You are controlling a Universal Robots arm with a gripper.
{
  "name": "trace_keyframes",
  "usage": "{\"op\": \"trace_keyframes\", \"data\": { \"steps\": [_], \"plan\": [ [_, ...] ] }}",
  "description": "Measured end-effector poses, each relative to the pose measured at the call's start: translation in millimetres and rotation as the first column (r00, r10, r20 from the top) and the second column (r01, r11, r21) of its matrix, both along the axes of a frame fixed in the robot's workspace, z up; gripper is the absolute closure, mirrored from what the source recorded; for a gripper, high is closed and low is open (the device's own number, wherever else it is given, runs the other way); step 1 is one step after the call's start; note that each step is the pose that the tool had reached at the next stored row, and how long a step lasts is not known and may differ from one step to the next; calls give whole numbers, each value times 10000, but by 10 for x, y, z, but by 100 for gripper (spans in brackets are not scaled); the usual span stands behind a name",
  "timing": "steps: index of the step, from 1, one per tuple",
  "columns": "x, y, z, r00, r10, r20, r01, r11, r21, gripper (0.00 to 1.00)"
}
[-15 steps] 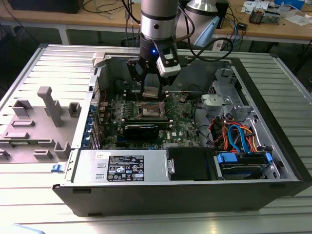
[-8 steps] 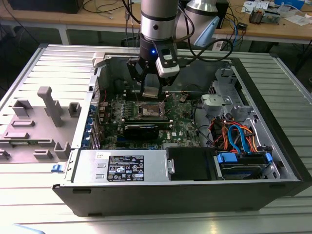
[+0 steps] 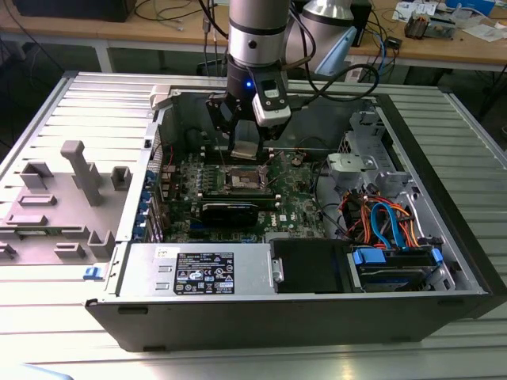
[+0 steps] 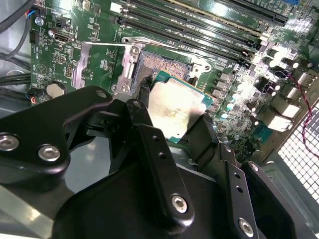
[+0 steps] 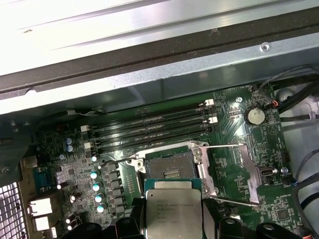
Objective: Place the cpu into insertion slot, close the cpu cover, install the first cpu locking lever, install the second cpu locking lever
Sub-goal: 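Place the cpu into insertion slot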
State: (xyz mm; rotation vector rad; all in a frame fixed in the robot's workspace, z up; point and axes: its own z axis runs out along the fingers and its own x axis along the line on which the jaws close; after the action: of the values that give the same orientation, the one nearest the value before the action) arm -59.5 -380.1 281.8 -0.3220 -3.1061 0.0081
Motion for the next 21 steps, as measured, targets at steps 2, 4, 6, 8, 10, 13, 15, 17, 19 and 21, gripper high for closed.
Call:
{"op": "trace_keyframes", "data": {
  "steps": [2,4,6,8,10,13,15,17,19,21],
  "plan": [
    [0,0,-1,10000,-28,0,28,10000,1,45],
    [0,0,-3,10000,-66,0,66,10000,0,45],
    [0,0,-6,9999,-116,1,116,9999,0,45],
    [0,0,-8,9999,-144,0,144,9999,0,45],
    [0,0,-9,9998,-175,0,175,9998,0,45],
    [0,0,-13,9998,-223,0,223,9998,0,45],
    [0,0,-16,9996,-273,0,273,9996,1,45],
    [0,0,-20,9995,-326,0,326,9995,1,45],
    [0,0,-23,9993,-379,0,379,9993,0,45],
    [0,0,-27,9991,-432,0,432,9991,0,45]
  ]
}}
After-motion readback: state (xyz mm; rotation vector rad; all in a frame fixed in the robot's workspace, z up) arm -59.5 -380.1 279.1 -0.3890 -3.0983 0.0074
